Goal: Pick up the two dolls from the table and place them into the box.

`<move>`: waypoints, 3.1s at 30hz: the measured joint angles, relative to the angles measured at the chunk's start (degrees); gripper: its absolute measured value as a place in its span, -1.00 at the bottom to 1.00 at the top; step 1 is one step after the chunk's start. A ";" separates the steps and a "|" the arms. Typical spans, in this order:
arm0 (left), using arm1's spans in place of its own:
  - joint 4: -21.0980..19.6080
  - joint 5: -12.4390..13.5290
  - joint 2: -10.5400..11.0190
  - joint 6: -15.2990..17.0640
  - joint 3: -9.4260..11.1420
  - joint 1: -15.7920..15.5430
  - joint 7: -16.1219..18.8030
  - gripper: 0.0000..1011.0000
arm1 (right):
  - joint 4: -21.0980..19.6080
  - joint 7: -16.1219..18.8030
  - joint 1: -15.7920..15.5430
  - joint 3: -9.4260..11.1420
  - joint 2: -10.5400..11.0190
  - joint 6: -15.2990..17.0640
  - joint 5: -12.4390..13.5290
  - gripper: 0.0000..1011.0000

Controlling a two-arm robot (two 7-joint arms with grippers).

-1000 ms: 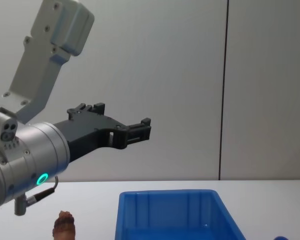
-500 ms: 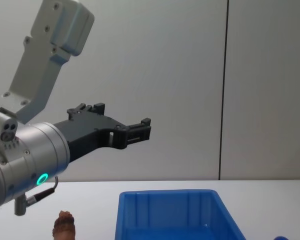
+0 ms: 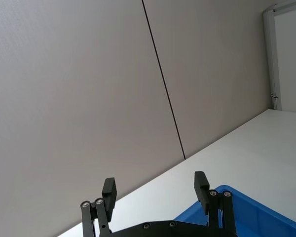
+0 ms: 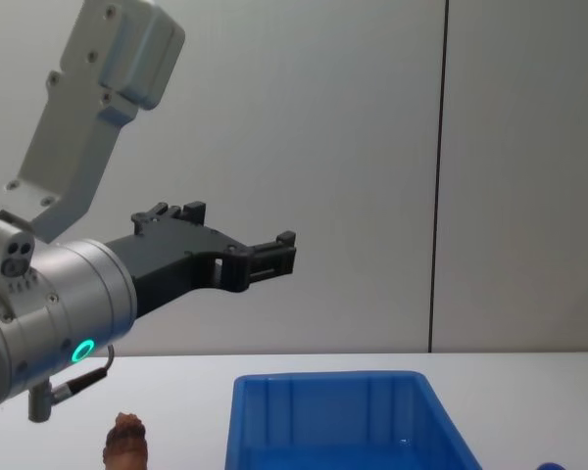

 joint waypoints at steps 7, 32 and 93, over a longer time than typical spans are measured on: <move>0.00 0.00 0.00 0.00 0.00 0.00 0.00 0.98 | 0.23 0.02 0.14 -0.03 -0.11 0.01 -0.13 -0.24; 0.00 0.00 0.00 0.00 0.00 0.00 0.00 0.98 | -3.58 2.42 1.32 0.09 0.32 -7.61 -6.20 -0.24; 0.00 0.00 0.00 0.00 0.00 0.00 0.00 0.98 | 6.38 37.23 17.90 -5.40 -7.51 3.76 -3.10 0.73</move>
